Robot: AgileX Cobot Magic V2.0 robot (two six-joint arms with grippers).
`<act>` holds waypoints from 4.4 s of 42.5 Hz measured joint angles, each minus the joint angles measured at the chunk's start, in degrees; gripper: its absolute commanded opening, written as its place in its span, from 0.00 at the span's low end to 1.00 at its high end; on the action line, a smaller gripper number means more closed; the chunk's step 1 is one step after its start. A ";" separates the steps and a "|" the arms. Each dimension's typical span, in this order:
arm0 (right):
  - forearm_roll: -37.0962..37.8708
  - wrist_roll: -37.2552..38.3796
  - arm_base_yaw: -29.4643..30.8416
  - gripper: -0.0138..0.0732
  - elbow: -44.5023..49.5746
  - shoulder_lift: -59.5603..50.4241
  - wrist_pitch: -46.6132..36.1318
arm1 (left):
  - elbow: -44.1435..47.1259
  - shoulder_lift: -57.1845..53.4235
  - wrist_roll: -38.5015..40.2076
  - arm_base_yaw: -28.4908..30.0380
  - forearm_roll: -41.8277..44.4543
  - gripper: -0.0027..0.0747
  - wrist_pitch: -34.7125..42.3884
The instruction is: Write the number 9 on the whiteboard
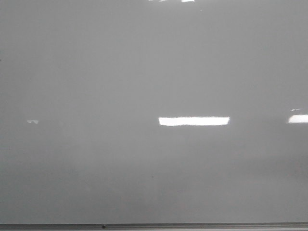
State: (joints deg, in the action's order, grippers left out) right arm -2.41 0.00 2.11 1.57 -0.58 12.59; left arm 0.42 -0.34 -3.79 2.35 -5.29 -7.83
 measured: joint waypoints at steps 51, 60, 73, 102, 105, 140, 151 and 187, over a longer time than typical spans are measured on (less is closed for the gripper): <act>0.00 0.00 0.00 0.12 0.00 0.00 0.00 | 0.00 0.00 0.00 0.00 0.00 0.01 0.00; 0.00 0.00 0.00 0.12 0.00 0.00 0.00 | 0.00 0.00 0.00 0.00 0.00 0.01 0.14; 0.00 0.00 0.00 0.12 0.00 0.00 -1.92 | 0.00 0.00 0.00 0.00 0.00 0.01 5.08; 0.00 0.00 0.00 0.09 -22.54 12.66 11.63 | -21.83 19.16 -0.44 0.00 3.38 0.05 -10.57; 0.00 0.00 0.00 0.15 -22.54 13.43 12.26 | -21.83 19.84 -0.44 0.00 3.38 0.16 -11.11; 0.00 0.00 0.00 0.70 -22.54 13.56 12.50 | -27.41 46.45 -9.04 -4.01 -6.80 0.75 -10.44; 0.00 0.00 0.00 0.70 -22.54 13.64 12.50 | -31.44 63.41 -8.61 -3.46 -6.91 0.73 0.42; 0.00 0.00 0.00 0.70 -22.60 13.64 12.50 | -33.06 83.10 -8.52 -1.35 -6.27 0.23 19.15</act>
State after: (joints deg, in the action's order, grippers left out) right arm -2.41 0.00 2.11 -21.02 13.07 25.09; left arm -32.64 82.76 -12.31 1.00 -11.56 11.32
